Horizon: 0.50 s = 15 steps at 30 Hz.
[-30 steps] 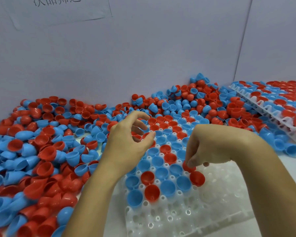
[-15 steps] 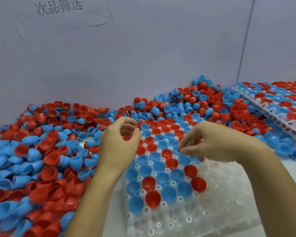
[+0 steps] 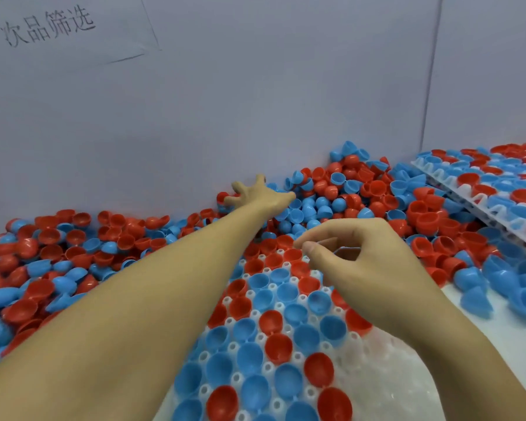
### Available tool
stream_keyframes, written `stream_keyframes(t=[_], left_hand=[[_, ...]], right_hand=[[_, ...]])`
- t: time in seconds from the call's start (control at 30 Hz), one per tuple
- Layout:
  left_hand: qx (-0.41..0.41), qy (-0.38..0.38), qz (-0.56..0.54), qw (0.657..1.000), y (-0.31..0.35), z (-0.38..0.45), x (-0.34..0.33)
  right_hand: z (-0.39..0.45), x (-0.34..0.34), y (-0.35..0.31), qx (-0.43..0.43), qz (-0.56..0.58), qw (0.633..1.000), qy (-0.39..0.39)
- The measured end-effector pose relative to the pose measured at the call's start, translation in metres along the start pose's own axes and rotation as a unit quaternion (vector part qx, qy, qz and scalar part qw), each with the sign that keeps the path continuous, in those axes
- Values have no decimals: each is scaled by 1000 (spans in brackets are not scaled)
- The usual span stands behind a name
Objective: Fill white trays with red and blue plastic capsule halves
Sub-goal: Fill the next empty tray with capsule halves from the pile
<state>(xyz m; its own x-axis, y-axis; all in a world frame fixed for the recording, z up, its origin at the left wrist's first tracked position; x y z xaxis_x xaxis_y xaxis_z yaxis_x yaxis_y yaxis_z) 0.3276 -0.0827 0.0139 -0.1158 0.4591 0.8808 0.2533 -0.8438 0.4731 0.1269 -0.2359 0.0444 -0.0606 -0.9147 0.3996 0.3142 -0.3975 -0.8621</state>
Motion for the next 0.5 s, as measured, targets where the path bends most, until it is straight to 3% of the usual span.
stream_keyframes(t=[0.1,0.27,0.4,0.5], left_hand=[[62,-63,70,994,3,19,-26],[70,4,65,995,-11,32,-15],[68,-36,111,991,-31,42,-7],[28,-5,110,994,-41,46,5]], right_hand=[[0,1,4,-8,8,1000,10],[-1,2,8,-16,12,1000,16],[-1,2,6,-19,15,1000,15],[-2,-1,4,-24,15,1000,8]])
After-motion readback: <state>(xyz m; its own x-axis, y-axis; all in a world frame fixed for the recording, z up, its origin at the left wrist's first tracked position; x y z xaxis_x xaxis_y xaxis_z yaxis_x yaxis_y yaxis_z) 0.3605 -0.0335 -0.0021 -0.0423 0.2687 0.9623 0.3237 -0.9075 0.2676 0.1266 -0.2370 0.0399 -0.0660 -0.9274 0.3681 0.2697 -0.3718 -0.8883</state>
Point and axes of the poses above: each hand's wrist, its own z-axis towards the middle knuckle, its own x-axis out of the back of the hand, y = z × x, the point moved 6 cm from there along z, towards the middle knuckle, and after that the axes turned 3 degrees about -z, right-handed, at the moved point
